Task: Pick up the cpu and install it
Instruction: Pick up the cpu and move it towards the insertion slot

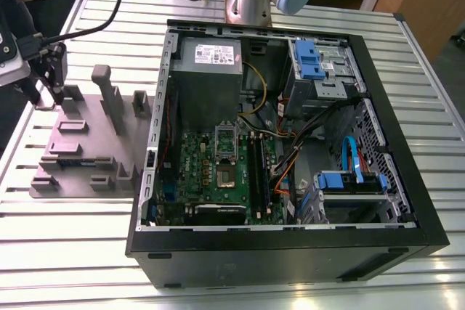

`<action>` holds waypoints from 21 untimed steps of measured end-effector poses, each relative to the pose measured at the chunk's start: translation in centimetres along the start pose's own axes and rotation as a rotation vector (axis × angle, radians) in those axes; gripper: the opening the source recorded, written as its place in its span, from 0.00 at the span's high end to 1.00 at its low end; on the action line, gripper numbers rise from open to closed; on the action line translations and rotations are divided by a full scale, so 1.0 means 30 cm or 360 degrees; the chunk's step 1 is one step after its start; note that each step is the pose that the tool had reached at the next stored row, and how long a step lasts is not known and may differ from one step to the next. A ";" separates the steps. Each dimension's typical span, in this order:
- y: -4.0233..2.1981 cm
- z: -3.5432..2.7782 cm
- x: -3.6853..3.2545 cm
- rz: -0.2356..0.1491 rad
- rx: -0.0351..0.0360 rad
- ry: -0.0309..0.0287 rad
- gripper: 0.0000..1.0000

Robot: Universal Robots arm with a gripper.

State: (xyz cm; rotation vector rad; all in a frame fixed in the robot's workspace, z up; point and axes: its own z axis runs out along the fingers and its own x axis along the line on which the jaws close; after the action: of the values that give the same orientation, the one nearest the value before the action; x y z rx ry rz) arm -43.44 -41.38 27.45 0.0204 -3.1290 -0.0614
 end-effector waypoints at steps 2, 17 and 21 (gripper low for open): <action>0.000 -0.004 0.000 0.0000 0.0000 -0.00002 0.53; 0.002 -0.039 0.000 0.0000 0.0000 -0.00001 0.53; 0.002 -0.045 0.000 0.0000 0.0000 -0.00005 0.53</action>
State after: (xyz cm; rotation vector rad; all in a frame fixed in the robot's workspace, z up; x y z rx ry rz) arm -43.43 -41.37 28.80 0.0204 -3.1293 -0.0616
